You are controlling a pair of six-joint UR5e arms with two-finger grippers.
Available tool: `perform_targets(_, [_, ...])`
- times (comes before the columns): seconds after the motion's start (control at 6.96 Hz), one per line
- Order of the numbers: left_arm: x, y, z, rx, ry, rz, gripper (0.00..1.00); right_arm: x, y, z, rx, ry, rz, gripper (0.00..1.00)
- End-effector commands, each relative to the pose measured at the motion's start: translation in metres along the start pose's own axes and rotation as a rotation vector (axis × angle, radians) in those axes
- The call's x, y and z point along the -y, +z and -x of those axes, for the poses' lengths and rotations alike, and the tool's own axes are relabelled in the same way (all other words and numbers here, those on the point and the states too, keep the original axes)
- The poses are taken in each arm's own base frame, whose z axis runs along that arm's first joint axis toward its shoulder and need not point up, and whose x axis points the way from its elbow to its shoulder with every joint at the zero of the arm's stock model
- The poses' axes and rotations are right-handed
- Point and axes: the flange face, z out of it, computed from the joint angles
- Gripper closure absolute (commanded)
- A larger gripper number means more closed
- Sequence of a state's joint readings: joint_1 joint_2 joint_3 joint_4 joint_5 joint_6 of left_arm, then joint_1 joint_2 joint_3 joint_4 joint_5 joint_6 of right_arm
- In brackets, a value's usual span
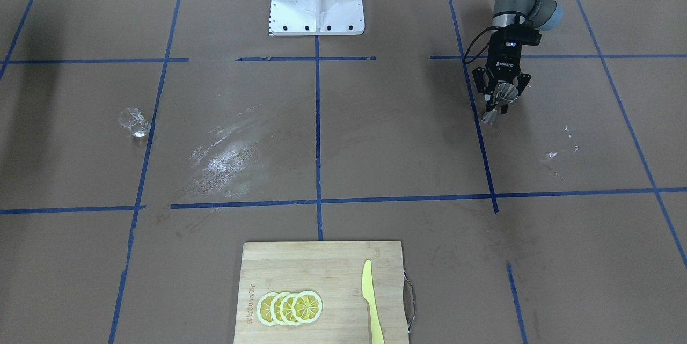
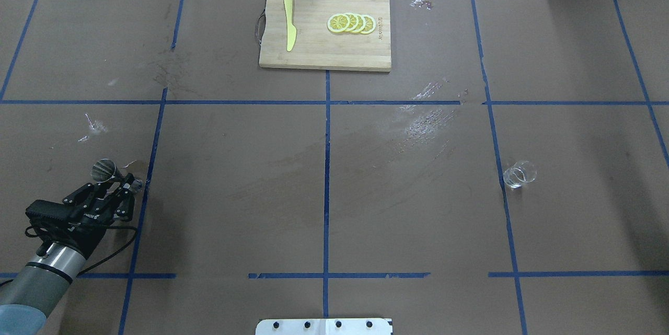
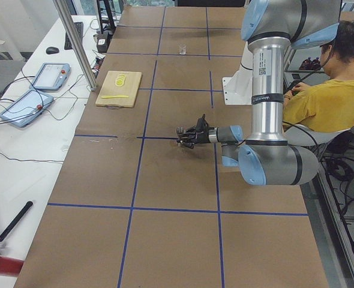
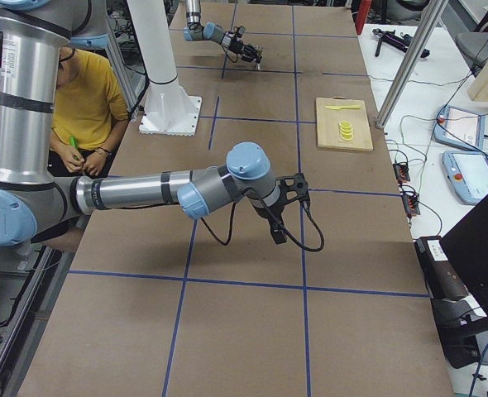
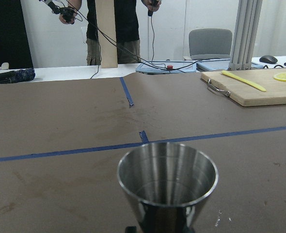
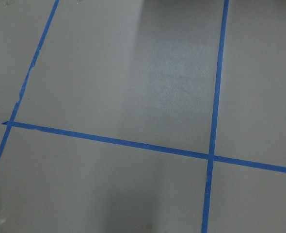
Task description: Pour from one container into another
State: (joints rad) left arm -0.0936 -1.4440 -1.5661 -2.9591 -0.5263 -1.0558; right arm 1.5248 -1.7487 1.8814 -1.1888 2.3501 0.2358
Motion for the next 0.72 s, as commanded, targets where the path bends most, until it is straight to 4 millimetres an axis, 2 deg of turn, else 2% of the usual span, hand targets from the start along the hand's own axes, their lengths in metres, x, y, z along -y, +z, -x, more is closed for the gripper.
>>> perform_targets(0.0, [0.003,-0.002,0.002,-0.013,-0.027,-0.009,0.85,0.000,0.000,0.000,0.000,0.001,0.000,0.00])
perform_targets(0.14, [0.005,-0.003,0.003,-0.022,-0.041,-0.013,1.00,0.000,0.000,0.000,0.000,0.001,0.000,0.00])
perform_targets(0.57, [0.017,-0.008,0.008,-0.021,-0.079,-0.069,1.00,0.001,0.000,0.000,0.000,-0.002,-0.001,0.00])
